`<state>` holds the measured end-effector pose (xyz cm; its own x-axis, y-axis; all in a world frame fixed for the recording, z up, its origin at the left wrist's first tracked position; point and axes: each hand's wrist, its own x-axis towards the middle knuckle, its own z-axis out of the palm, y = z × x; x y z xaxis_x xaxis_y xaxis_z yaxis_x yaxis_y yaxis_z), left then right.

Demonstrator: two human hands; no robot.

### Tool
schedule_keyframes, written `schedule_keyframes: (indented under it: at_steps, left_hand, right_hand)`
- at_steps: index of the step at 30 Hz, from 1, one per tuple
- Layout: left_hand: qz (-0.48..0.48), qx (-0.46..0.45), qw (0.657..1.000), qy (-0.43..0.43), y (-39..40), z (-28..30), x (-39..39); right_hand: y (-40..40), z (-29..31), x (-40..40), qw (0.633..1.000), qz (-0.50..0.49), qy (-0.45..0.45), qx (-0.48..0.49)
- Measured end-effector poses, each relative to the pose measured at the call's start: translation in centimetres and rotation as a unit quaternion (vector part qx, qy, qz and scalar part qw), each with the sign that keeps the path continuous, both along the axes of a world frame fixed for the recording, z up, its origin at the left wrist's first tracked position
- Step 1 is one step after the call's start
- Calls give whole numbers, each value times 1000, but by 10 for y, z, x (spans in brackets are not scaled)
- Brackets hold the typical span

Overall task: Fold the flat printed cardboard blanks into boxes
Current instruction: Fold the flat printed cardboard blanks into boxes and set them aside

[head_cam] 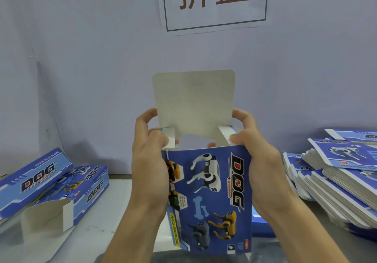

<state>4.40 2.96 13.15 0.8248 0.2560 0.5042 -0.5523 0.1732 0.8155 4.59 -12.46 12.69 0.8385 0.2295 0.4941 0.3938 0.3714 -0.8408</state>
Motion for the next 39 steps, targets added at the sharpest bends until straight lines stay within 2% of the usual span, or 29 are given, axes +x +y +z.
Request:
schedule_keyframes:
  at_steps: [2, 4, 5, 6, 9, 11, 19, 25, 30, 32, 36, 39]
  left_hand:
    - [5, -4, 1000, -7, -1, 0, -1]
    - [3, -9, 1000, -11, 0, 0, -1]
    - [0, -9, 1000, -9, 0, 0, -1]
    - [-2, -7, 1000, -7, 1, 1, -1]
    - [-8, 12, 1000, -13, 0, 1, -2]
    - [-12, 19, 999, -24, -2, 1, -2]
    - [62, -5, 996, -71, -3, 1, -1]
    - [32, -38, 993, -104, -3, -7, 4]
    - [-31, -88, 990, -102, -3, -7, 3]
    - [-5, -91, 991, -96, -4, -8, 3]
    - [73, -38, 990, -114, -7, -8, 5]
    - [81, -27, 992, -94, -7, -4, 4]
  right_hand:
    - [4, 9, -3, 1000, 5, 4, -1]
    - [-5, 2, -2, 994, -31, -84, -68]
    - [-12, 1, -2, 995, -45, -90, -17]
    - [-13, 5, -5, 996, -38, -78, 6]
    - [-9, 8, 2, 997, -66, -20, -32]
    - [-2, 11, 4, 992, -113, 47, 22]
    - [9, -1, 9, 980, -184, -26, 70]
    - [5, -6, 11, 980, -182, -13, 76]
    - [2, -6, 11, 987, -132, -10, 87]
    - [2, -6, 10, 988, -133, -8, 72]
    - [2, -6, 8, 988, -142, -11, 68]
    - [-1, -3, 6, 994, -62, -18, 89]
